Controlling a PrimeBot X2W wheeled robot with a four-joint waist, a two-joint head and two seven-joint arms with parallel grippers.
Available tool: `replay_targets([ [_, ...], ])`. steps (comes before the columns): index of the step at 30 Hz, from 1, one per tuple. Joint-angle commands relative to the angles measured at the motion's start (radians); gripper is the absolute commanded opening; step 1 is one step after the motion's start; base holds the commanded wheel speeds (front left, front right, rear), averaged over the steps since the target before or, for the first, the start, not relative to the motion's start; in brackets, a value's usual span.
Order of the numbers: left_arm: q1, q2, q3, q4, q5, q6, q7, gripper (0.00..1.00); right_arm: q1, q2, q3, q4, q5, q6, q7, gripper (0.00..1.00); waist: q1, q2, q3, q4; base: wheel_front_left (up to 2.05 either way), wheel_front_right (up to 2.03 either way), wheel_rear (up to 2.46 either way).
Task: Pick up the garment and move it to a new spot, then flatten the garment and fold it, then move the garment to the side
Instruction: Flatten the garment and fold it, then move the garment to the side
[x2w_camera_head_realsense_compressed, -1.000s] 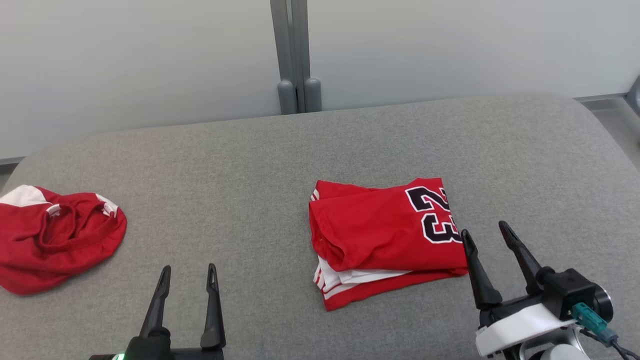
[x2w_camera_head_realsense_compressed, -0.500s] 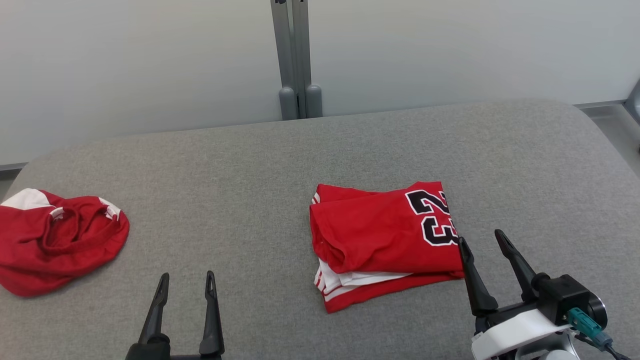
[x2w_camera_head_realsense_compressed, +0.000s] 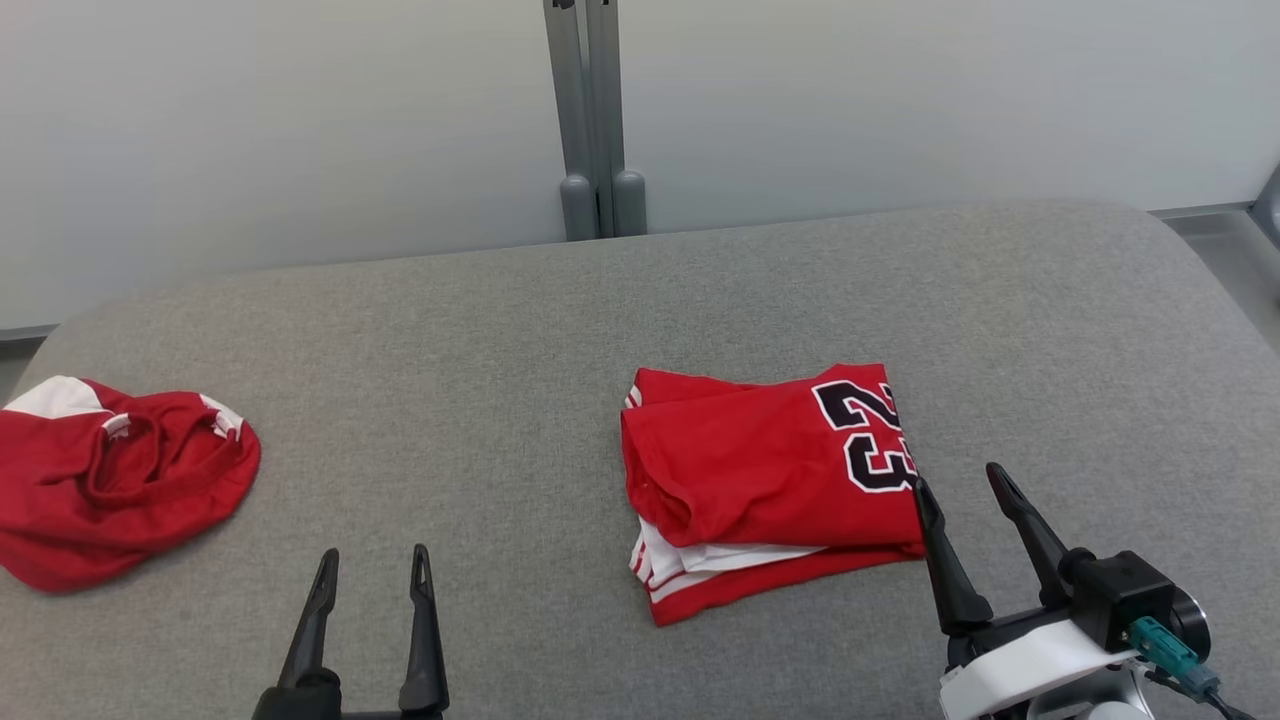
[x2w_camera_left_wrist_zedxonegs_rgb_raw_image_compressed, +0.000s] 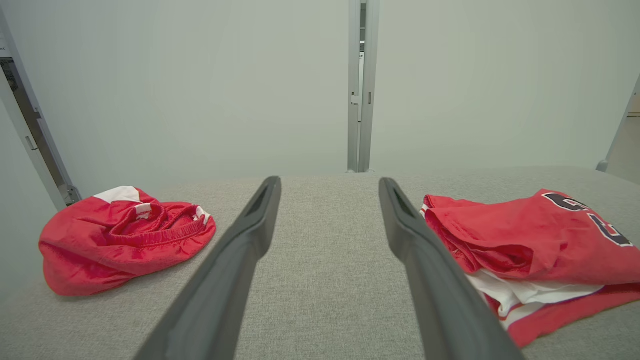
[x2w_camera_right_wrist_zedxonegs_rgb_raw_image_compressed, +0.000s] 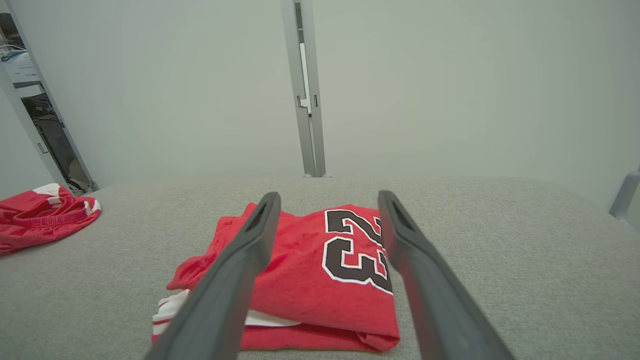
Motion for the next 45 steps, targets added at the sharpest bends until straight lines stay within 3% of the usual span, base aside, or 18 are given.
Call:
replay_targets([
  [1, 0.006, 0.001, 0.003, 0.000, 0.007, 0.005, -0.003, 1.00, 0.000, -0.002, -0.001, 0.002, 0.007, -0.001, -0.002, 1.00, 0.0000, 0.0000, 0.000, 0.002, 0.00, 0.00, 0.00],
  [33, 0.000, 0.001, -0.010, 0.007, 0.002, 0.009, -0.003, 1.00, 0.009, -0.008, 0.002, 0.014, 0.034, -0.001, -0.003, 1.00, 0.0000, 0.0000, 0.013, 0.028, 0.00, 0.00, 0.00],
  [40, -0.027, 0.001, -0.032, 0.006, 0.005, 0.005, -0.003, 1.00, -0.061, -0.036, 0.019, 0.087, 0.169, -0.001, -0.003, 1.00, 0.0000, 0.0000, 0.046, 0.045, 0.00, 0.00, 0.00],
  [45, -0.042, 0.001, -0.057, 0.005, 0.011, 0.003, -0.003, 1.00, -0.145, -0.096, 0.073, 0.215, 0.366, -0.001, -0.003, 1.00, 0.0000, 0.0000, 0.074, 0.066, 0.00, 0.00, 0.00],
])
